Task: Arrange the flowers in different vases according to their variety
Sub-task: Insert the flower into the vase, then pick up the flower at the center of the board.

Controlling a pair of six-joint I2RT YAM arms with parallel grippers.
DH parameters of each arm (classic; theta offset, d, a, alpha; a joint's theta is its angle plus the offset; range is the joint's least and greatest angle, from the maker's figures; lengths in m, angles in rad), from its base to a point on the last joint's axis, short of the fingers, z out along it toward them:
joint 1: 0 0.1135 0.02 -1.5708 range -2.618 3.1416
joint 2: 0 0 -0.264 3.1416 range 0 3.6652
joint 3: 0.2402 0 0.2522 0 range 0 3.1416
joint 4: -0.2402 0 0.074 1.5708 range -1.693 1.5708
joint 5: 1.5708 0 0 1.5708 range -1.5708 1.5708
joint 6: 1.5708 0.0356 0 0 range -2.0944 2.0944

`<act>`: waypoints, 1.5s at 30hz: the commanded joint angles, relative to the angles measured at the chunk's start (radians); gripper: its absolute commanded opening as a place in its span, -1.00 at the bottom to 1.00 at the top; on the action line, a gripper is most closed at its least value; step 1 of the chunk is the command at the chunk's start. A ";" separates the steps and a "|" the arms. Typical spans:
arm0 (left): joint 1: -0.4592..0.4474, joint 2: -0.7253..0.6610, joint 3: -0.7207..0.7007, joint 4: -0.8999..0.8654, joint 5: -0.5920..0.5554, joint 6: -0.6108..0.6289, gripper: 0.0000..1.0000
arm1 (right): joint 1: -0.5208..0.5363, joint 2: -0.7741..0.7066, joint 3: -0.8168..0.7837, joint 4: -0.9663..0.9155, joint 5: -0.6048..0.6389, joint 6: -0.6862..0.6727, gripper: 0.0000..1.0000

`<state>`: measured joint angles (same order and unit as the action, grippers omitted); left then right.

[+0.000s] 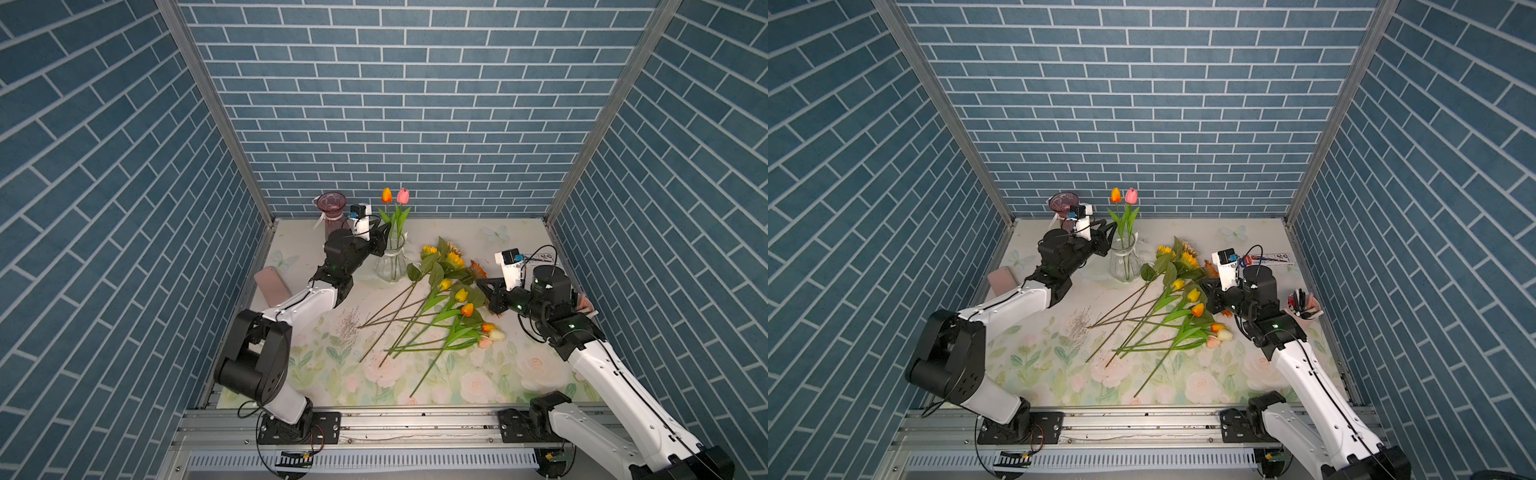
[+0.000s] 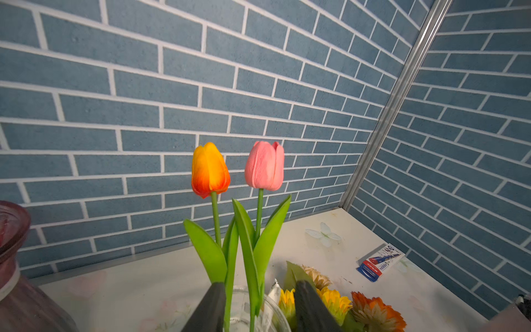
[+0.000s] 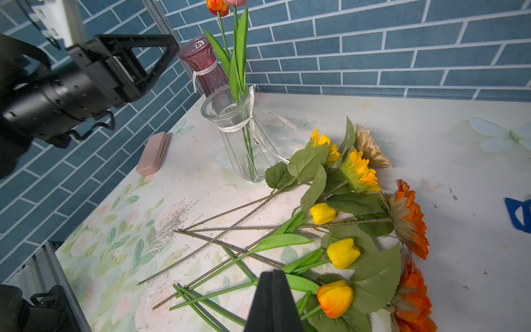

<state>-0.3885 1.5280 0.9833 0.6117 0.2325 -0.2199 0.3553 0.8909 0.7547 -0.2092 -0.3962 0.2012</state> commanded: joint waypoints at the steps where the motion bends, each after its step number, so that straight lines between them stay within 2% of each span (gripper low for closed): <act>1: -0.069 -0.076 0.032 -0.290 -0.012 0.041 -0.11 | 0.005 -0.021 0.033 -0.024 -0.002 -0.020 -1.00; 5: -0.237 -0.102 0.093 -0.587 -0.127 0.138 -0.08 | 0.004 -0.014 0.051 -0.087 0.047 0.008 -1.00; 8: -0.328 -0.085 0.084 -0.696 -0.175 0.140 -0.08 | 0.005 -0.007 0.067 -0.165 0.081 0.035 -1.00; 14: -0.416 -0.005 0.048 -0.782 -0.168 0.097 -0.09 | 0.005 -0.021 0.055 -0.291 0.077 0.067 -1.00; 23: -0.536 0.242 0.201 -1.055 -0.166 0.148 -0.11 | 0.005 -0.040 0.014 -0.323 0.074 0.086 -1.00; 29: -0.562 0.324 0.226 -1.108 -0.225 0.128 -0.13 | 0.005 -0.031 0.018 -0.317 0.068 0.080 -1.00; 38: -0.572 0.347 0.232 -1.120 -0.346 0.091 -0.13 | 0.005 -0.024 0.015 -0.310 0.062 0.075 -1.00; 45: -0.580 0.388 0.245 -1.112 -0.314 0.098 -0.18 | 0.005 -0.024 0.009 -0.309 0.062 0.076 -1.00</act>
<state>-0.9558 1.8915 1.2087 -0.4812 -0.0822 -0.1196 0.3553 0.8665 0.7746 -0.5098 -0.3298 0.2653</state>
